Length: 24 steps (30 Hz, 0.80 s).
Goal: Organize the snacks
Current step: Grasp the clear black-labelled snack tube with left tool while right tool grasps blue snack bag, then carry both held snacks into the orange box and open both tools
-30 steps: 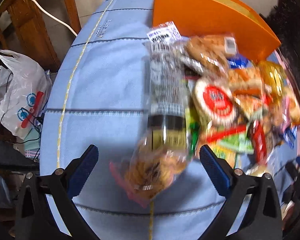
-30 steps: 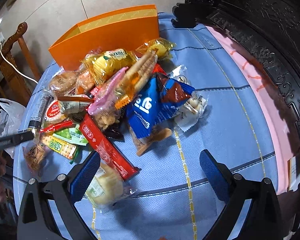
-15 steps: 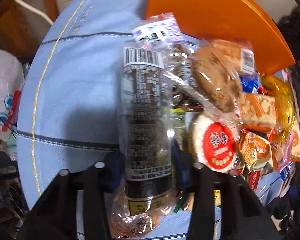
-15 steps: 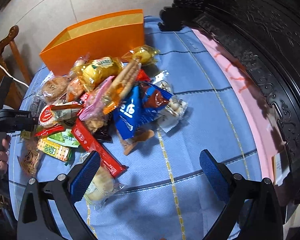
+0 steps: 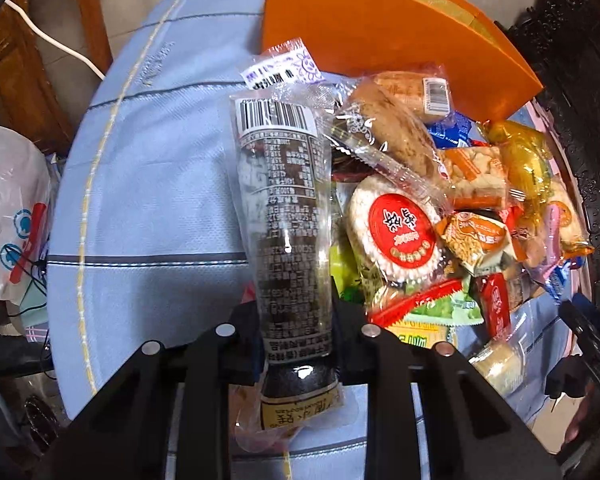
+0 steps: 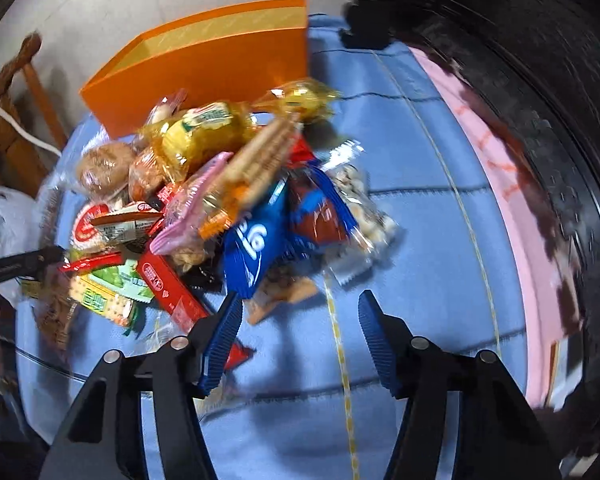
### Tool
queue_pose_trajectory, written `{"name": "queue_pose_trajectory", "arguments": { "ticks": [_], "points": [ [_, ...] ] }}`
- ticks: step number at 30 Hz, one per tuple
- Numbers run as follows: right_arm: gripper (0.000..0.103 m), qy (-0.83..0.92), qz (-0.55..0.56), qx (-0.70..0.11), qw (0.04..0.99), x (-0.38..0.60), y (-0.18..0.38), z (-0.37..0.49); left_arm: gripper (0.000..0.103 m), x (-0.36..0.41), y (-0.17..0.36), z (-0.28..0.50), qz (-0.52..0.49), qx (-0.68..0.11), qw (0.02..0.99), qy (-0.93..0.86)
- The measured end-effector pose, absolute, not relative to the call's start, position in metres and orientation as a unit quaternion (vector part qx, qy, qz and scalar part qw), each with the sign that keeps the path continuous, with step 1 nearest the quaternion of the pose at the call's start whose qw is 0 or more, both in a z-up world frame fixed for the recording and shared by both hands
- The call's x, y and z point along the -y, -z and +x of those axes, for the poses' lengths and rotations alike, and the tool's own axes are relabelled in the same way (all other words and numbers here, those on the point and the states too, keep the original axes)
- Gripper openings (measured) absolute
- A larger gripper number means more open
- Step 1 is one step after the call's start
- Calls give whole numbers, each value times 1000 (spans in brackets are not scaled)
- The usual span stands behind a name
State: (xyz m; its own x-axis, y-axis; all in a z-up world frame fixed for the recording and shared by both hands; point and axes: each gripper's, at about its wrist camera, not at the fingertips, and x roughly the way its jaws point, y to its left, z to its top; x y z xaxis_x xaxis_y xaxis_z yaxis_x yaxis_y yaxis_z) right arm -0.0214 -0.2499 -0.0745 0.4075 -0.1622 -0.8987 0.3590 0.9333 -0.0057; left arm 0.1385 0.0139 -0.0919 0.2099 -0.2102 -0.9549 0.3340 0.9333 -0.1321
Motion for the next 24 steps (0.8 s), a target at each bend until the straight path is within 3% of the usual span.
{"name": "queue_pose_trajectory", "arguments": {
  "ticks": [3,7,12,17,24],
  "points": [
    [59,162,48,-520,837,247,76,-4,24,-13,82,132,47,-597,783,172],
    [70,131,16,-529,838,251,78,15,24,-16,72,124,37,-595,787,160],
    [75,105,-18,-537,837,256,83,34,24,-12,78,120,29,-605,783,141],
    [55,71,10,-564,822,271,103,56,24,-13,82,120,21,-613,780,127],
    [53,20,54,-546,836,292,56,21,24,-7,66,116,5,-603,788,122]
  ]
}}
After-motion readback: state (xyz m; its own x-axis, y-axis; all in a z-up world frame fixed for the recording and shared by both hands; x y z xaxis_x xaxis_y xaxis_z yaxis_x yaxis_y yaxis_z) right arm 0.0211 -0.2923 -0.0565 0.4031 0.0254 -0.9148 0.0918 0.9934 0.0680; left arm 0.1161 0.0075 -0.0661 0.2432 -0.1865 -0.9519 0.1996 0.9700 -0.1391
